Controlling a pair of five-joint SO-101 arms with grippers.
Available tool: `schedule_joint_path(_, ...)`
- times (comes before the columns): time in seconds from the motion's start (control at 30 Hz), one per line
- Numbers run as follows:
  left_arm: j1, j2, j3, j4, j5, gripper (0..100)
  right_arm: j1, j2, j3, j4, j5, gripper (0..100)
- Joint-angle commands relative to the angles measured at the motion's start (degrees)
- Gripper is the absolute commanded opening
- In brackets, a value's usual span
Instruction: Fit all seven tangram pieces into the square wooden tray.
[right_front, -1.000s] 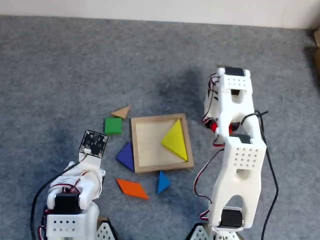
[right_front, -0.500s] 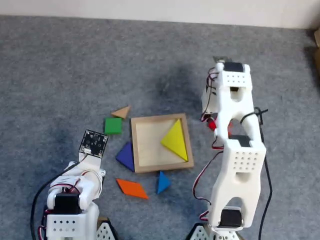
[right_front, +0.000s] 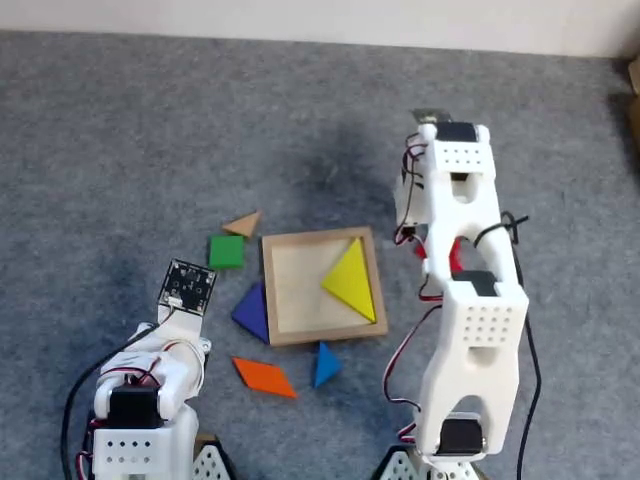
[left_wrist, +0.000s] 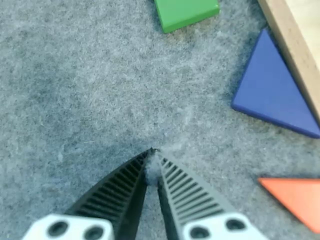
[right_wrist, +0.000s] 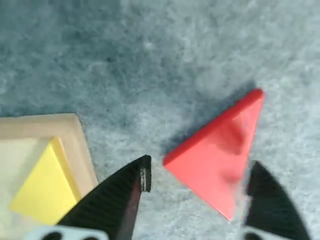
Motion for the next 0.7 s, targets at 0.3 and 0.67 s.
schedule_joint_path(0.3, -0.7, -0.7, 1.1, 0.2, 0.6, 0, 1.5, 7.3, -4.9, 2.5, -0.7, 34.9)
schedule_joint_path(0.67, -0.7, -0.7, 1.1, 0.2, 0.6, 0, 1.5, 7.5, -5.9, 4.5, -0.7, 31.3)
